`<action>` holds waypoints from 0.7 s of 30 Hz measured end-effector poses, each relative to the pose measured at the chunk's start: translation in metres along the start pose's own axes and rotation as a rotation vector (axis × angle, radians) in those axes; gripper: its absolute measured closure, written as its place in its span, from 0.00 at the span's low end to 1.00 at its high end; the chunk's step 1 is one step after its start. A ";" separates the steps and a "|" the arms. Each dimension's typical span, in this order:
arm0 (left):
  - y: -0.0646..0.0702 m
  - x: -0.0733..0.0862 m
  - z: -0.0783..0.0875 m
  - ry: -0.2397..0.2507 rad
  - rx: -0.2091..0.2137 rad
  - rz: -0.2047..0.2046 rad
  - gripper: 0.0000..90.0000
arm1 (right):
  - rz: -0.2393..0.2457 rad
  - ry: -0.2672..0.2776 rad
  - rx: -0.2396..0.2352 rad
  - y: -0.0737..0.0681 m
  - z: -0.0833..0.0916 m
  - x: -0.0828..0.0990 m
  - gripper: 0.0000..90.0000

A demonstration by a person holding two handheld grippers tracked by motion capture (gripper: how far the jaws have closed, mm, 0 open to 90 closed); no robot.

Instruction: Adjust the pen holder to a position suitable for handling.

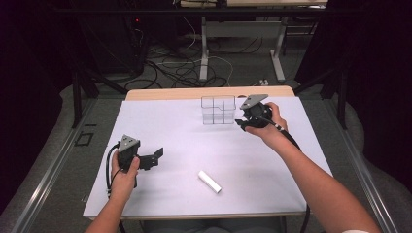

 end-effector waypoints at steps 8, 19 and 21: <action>-0.002 0.000 0.000 0.000 0.000 0.006 0.00 | 0.147 -0.045 0.037 0.001 -0.011 -0.024 0.50; -0.002 0.001 -0.002 -0.003 0.004 0.005 0.00 | 0.219 -0.012 0.012 0.001 -0.037 -0.042 0.51; -0.003 0.001 -0.002 -0.004 0.005 0.006 0.00 | 0.225 -0.008 0.013 0.001 -0.042 -0.043 0.51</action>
Point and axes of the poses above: each handheld gripper's, and its own axes: z roughly backward along the jaws, x roughly out of its underside, y roughly to its right, the point moved 2 cm from there along -z, roughly forward along the jaws, and after that the axes turned 7 degrees about -y, right-handed, at the moved point
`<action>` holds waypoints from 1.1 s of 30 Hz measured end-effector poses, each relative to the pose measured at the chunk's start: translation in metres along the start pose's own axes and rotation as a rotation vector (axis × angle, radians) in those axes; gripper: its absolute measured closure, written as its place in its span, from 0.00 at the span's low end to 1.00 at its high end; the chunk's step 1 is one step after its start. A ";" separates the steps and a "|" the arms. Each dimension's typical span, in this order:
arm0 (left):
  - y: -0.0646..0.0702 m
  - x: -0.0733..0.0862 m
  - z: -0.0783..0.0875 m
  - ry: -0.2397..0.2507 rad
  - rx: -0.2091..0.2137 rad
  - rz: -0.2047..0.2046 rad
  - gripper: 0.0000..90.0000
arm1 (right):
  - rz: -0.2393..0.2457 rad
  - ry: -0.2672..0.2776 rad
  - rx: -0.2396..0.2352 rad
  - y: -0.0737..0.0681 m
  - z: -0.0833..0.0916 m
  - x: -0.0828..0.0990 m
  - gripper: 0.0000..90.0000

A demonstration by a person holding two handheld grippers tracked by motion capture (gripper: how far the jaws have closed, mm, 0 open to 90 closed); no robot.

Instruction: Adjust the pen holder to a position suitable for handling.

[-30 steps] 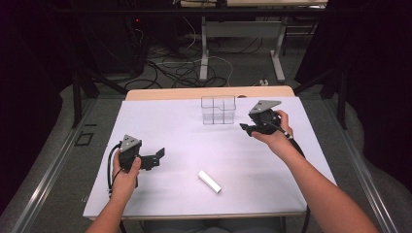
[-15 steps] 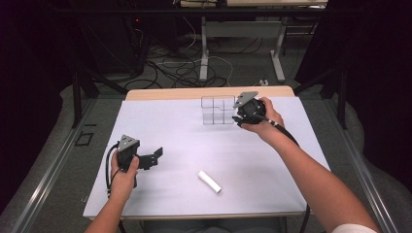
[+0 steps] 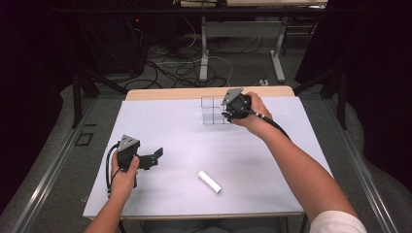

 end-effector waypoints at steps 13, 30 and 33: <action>-0.001 0.000 0.000 -0.006 0.001 0.001 0.00 | 0.016 0.005 -0.046 0.002 -0.026 -0.003 0.56; -0.001 0.001 -0.002 -0.014 0.002 0.007 0.00 | 0.012 0.000 -0.086 0.001 -0.060 -0.001 0.61; -0.001 0.001 -0.002 -0.012 0.002 0.005 0.00 | 0.013 0.001 -0.089 0.000 -0.062 -0.002 0.62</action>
Point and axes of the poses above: each handheld gripper's, and its own axes: z roughly backward along the jaws, x roughly out of its underside, y roughly to its right, the point moved 2 cm from there along -z, roughly forward along the jaws, and after that the axes turned 7 degrees about -y, right-handed, at the moved point
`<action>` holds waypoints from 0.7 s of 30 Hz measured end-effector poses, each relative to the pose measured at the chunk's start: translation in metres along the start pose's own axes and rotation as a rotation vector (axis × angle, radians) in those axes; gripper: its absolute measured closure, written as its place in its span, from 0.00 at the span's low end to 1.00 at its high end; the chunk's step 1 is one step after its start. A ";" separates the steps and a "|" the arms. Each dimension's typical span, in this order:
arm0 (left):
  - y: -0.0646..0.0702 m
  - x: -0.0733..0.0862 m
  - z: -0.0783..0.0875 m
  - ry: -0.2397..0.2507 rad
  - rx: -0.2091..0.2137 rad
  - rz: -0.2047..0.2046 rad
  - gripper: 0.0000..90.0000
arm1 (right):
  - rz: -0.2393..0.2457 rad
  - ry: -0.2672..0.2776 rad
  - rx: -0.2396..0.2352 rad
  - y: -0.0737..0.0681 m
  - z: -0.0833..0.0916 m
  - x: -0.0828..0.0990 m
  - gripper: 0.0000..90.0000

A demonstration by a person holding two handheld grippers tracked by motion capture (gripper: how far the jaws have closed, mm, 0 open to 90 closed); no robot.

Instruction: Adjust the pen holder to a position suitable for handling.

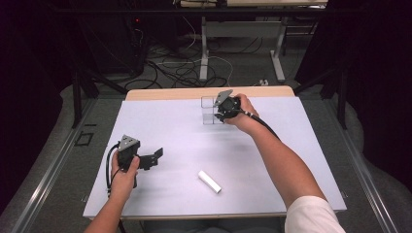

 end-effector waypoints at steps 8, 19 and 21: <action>0.000 0.000 0.000 0.000 0.002 -0.002 0.00 | 0.019 -0.008 -0.018 -0.006 -0.002 -0.002 0.67; 0.000 0.000 0.000 -0.003 0.002 -0.005 0.00 | 0.074 -0.043 -0.021 -0.010 -0.003 -0.001 0.76; 0.000 0.000 0.000 -0.003 0.002 -0.004 0.00 | 0.085 -0.049 -0.022 -0.010 -0.004 -0.001 0.77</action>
Point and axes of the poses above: each handheld gripper's, and its own axes: z roughly backward along the jaws, x roughly out of its underside, y roughly to its right, the point moved 2 cm from there along -z, roughly forward along the jaws, and after that the axes turned 7 degrees about -y, right-handed, at the moved point
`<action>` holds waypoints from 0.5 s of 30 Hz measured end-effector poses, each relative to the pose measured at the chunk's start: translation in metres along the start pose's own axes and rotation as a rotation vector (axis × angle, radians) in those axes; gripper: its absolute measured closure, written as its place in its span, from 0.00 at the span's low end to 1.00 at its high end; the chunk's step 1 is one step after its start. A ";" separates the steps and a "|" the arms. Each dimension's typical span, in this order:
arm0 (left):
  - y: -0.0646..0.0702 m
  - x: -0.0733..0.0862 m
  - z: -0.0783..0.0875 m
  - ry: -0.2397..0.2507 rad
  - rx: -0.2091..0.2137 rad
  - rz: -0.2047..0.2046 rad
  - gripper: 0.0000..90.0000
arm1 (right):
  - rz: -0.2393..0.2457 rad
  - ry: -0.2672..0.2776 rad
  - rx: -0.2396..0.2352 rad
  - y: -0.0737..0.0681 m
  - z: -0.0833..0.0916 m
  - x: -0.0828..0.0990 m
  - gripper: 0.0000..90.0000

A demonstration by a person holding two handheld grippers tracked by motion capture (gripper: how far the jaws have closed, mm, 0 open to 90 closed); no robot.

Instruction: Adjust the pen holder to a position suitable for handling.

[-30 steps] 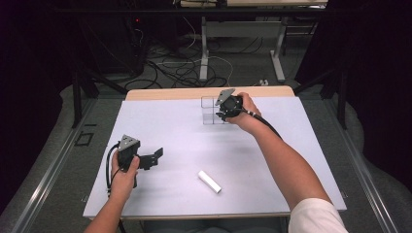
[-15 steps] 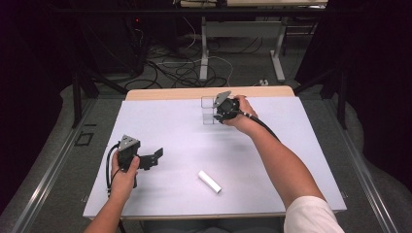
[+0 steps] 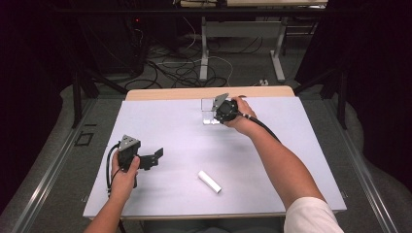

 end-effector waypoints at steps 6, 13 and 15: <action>0.000 0.000 0.000 0.002 0.000 0.000 0.00 | 0.022 -0.009 -0.004 -0.001 -0.002 0.002 0.83; 0.000 0.000 0.000 0.002 0.001 0.001 0.00 | 0.052 -0.014 0.000 -0.001 -0.002 0.001 0.87; 0.000 0.000 0.000 0.002 0.001 0.001 0.00 | 0.066 -0.018 0.005 -0.001 -0.002 0.001 0.87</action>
Point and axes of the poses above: each handheld gripper's, and its own axes: z roughly backward along the jaws, x roughly out of its underside, y roughly to its right, the point moved 2 cm from there along -z, roughly forward along the jaws, and after that the axes turned 7 degrees about -y, right-handed, at the moved point
